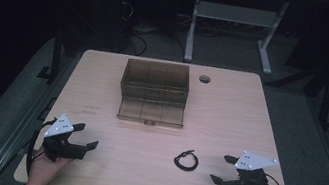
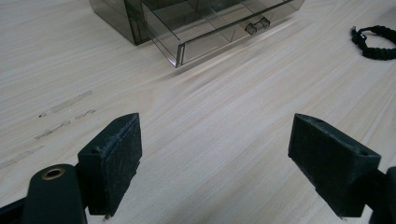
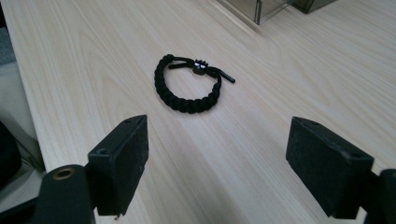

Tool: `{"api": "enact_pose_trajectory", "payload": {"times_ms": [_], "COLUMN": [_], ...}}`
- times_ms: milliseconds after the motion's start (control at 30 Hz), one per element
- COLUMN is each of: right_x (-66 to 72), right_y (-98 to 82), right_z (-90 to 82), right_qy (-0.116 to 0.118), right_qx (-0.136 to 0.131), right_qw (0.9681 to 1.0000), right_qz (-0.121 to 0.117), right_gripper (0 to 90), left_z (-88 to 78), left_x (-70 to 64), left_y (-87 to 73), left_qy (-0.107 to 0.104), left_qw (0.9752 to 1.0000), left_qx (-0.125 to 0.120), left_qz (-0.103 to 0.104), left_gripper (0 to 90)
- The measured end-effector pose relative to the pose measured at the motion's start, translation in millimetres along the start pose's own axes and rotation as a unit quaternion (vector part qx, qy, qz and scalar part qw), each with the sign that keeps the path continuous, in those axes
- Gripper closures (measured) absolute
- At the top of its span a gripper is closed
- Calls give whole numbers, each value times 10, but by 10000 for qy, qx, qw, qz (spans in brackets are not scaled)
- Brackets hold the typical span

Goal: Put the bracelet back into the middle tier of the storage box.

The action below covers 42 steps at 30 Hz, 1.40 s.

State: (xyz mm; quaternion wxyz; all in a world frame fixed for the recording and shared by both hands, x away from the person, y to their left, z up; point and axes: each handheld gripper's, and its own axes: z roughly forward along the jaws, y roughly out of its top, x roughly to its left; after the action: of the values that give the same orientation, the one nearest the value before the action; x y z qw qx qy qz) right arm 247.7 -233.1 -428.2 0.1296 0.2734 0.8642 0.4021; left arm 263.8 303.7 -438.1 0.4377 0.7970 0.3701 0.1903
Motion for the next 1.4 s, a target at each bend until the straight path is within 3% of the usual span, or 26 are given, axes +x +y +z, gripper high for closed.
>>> {"api": "enact_pose_trajectory", "payload": {"times_ms": [167, 400, 600, 833, 1000, 1200, 1267, 1300, 1367, 1400], "right_x": [54, 125, 176, 219, 246, 228, 232, 242, 244, 242], "right_y": [79, 211, 447, 650, 854, 962, 1000, 1029, 1036, 1042], "right_z": [31, 84, 160, 225, 336, 464, 526, 590, 619, 659], "right_qy": [18, 121, 361, 443, 609, 724, 775, 798, 833, 855], "right_qx": [81, 129, 321, 501, 754, 1092, 1307, 1527, 1594, 1696], "right_qw": [9999, 9996, 9978, 9945, 9899, 9855, 9818, 9779, 9765, 9739], "right_qz": [-101, -213, -456, -805, -1036, -1079, -1137, -1183, -1190, -1240], "right_gripper": [185, 172, 182, 208, 246, 263, 282, 283, 283, 285], "left_z": [-22, -68, -101, -94, -81, -82, -84, -83, -80, -83], "left_x": [14, 70, 65, 49, 43, 52, 53, 54, 57, 61], "left_y": [-7, -23, -35, -35, -30, -30, -30, -29, -30, -31], "left_qy": [6, 38, 76, 76, 44, 36, 41, 44, 52, 62], "left_qw": [10000, 9998, 9998, 9999, 9999, 9999, 9999, 9998, 9998, 9998], "left_qx": [-20, -108, -115, -111, -84, -99, -96, -105, -126, -122], "left_qz": [13, -165, -130, -89, -88, -93, -129, -138, -137, -151], "left_gripper": [168, 155, 154, 153, 152, 152, 152, 152, 152, 152]}}
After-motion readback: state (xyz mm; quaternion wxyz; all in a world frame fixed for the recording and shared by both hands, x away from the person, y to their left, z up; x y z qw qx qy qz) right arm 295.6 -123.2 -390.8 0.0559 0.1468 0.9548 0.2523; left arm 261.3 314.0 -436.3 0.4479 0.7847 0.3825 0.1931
